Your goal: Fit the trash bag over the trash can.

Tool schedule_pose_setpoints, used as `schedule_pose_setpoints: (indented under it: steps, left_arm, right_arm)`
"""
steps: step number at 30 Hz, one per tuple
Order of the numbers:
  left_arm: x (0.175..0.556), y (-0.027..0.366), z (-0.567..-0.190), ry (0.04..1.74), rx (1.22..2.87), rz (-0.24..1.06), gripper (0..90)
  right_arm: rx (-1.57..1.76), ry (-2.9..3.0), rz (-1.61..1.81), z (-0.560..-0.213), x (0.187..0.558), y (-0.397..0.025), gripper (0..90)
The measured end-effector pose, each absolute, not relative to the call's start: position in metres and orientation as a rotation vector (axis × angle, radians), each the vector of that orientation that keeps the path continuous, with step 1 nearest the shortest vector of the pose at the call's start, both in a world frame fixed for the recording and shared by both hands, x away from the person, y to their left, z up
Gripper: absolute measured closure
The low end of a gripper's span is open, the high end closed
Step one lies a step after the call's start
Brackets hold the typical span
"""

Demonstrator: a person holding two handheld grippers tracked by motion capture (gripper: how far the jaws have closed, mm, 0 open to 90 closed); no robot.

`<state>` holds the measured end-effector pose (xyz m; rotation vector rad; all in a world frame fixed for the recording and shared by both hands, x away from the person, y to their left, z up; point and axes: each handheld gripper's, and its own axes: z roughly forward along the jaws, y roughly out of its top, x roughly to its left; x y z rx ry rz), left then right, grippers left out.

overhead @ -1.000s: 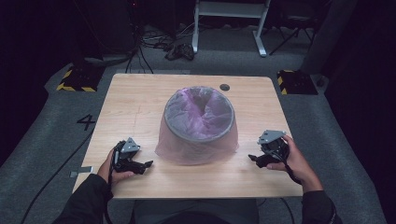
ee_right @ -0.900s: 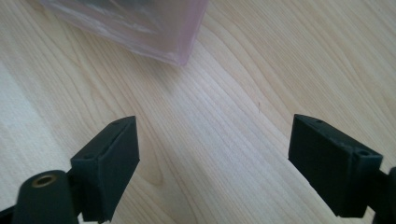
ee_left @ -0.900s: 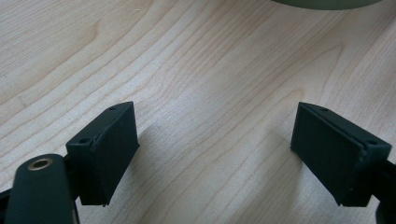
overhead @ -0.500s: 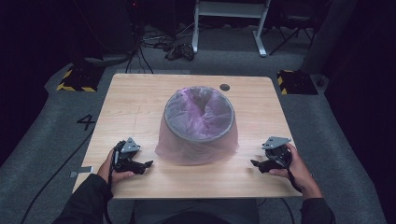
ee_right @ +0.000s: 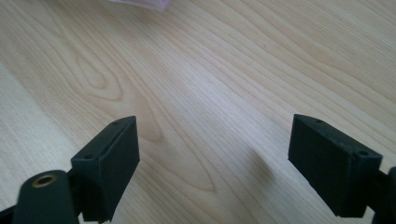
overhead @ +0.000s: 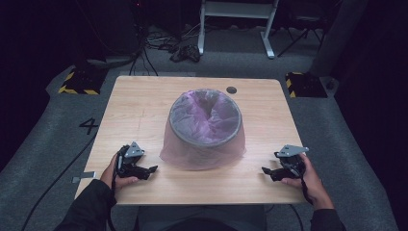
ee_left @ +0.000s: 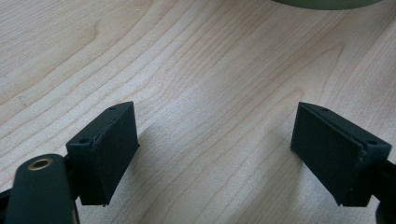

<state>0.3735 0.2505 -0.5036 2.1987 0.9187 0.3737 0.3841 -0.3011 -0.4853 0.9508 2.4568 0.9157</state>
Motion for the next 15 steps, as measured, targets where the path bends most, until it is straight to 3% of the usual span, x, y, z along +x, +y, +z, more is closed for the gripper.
schedule_pose_setpoints:
  steps: [15]
  left_arm:
    - [0.374, 0.250, -0.504, 0.921, 2.199, 0.375, 14.7]
  right_arm:
    - [1.110, 2.352, 1.025, -0.503, 0.378, -0.329, 14.7]
